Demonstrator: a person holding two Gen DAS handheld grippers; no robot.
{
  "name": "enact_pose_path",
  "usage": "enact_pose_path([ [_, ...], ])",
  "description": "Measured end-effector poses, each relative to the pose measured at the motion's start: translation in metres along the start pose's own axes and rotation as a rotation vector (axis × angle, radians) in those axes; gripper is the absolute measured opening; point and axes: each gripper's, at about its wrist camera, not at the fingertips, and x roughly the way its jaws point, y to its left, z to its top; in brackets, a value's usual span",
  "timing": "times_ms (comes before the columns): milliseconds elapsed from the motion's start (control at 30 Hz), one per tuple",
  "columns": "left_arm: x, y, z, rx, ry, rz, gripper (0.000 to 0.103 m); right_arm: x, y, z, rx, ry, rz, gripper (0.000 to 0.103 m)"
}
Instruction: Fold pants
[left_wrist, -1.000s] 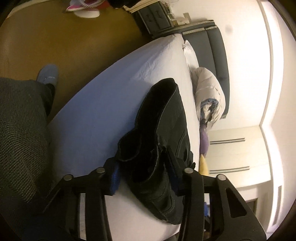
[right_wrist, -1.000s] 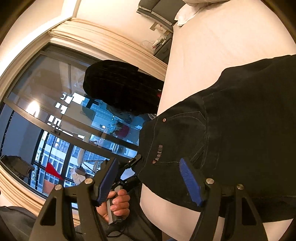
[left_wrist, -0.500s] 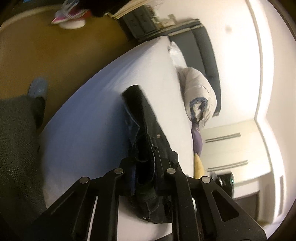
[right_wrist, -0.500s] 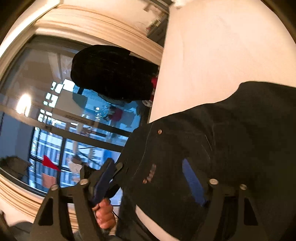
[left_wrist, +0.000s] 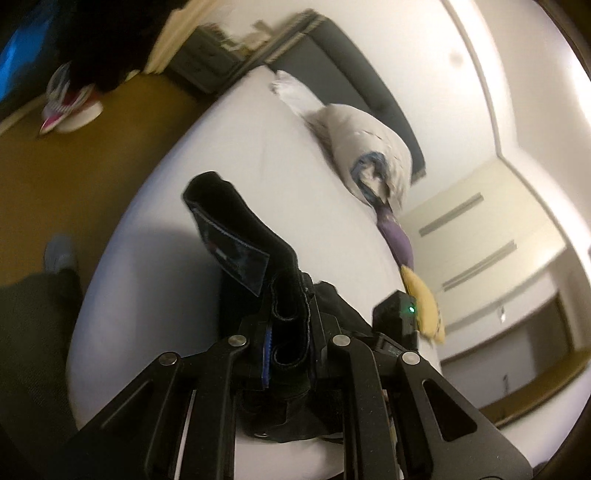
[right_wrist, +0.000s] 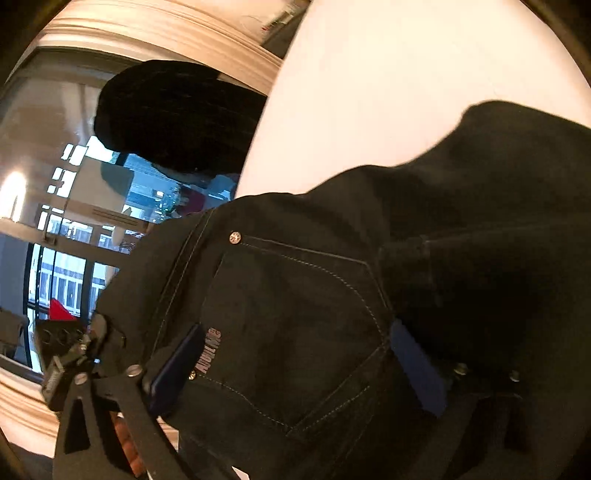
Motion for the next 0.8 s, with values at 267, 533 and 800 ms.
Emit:
enact_pose_path([
  [267,0.033,-0.081,-0.005,0.215,0.037,-0.005,0.012,-0.075,-0.001,0.001,0.095,-0.059,0.195,0.102],
  [533,0.099,-0.177,-0.06,0.496,0.138,0.05,0.012,-0.147,0.035,0.003,-0.038,-0.064,0.134,0.102],
  [800,0.162,-0.225,-0.119,0.727,0.233,0.139,0.012,-0.154,0.037,0.001,-0.116,-0.011,-0.106,0.101],
])
